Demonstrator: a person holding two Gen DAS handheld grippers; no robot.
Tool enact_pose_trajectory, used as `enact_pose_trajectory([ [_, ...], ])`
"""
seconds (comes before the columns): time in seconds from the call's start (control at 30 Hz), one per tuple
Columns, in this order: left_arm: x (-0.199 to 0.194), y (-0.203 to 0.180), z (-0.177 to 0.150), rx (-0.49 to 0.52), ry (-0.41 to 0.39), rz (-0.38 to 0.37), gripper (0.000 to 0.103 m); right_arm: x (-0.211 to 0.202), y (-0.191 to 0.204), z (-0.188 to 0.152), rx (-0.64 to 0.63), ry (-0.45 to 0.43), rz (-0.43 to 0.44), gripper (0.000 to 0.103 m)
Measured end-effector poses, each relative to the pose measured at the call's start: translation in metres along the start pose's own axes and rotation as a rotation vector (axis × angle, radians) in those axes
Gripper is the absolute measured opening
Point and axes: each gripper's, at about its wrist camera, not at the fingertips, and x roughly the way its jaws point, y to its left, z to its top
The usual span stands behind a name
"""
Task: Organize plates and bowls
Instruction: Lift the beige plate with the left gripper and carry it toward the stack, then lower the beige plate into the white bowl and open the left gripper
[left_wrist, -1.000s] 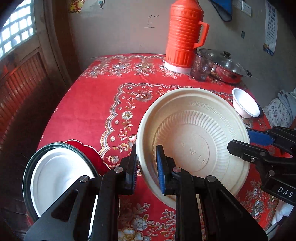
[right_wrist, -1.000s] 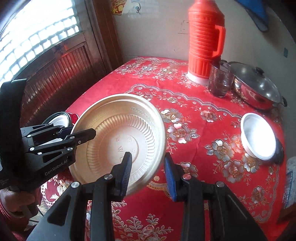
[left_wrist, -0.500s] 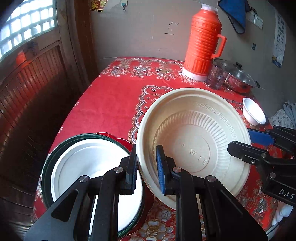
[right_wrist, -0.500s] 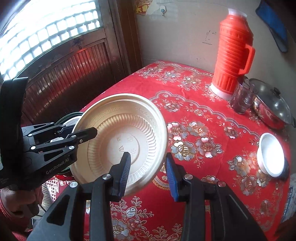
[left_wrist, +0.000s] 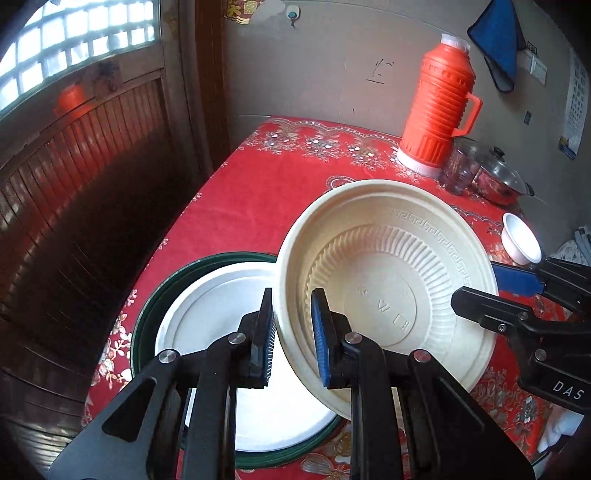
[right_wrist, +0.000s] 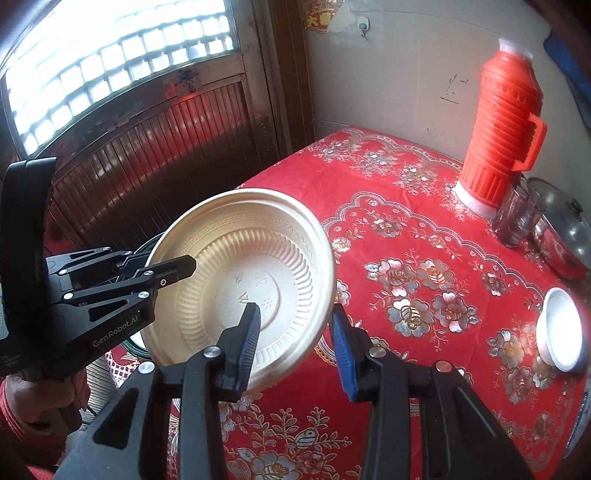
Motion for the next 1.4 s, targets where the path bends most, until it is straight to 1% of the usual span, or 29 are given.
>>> enact_pose_trajectory([
  [0.27,-0.003,0.030,-0.008,-0.058,0.005,0.034,0.018,0.017,0.030,0.010,-0.054,0.018,0.038,0.045],
  [0.47,-0.005,0.048,-0.014,-0.082,0.010,0.053,0.018,0.028,0.044,0.014,-0.084,0.036,0.062,0.045],
  [0.73,0.001,0.066,-0.026,-0.106,0.040,0.084,0.018,0.043,0.061,0.016,-0.115,0.061,0.081,0.045],
  [0.9,0.004,0.070,-0.028,-0.112,0.046,0.096,0.018,0.052,0.069,0.015,-0.125,0.081,0.088,0.046],
  [1.4,0.019,0.073,-0.036,-0.107,0.067,0.121,0.018,0.066,0.073,0.012,-0.124,0.118,0.093,0.047],
])
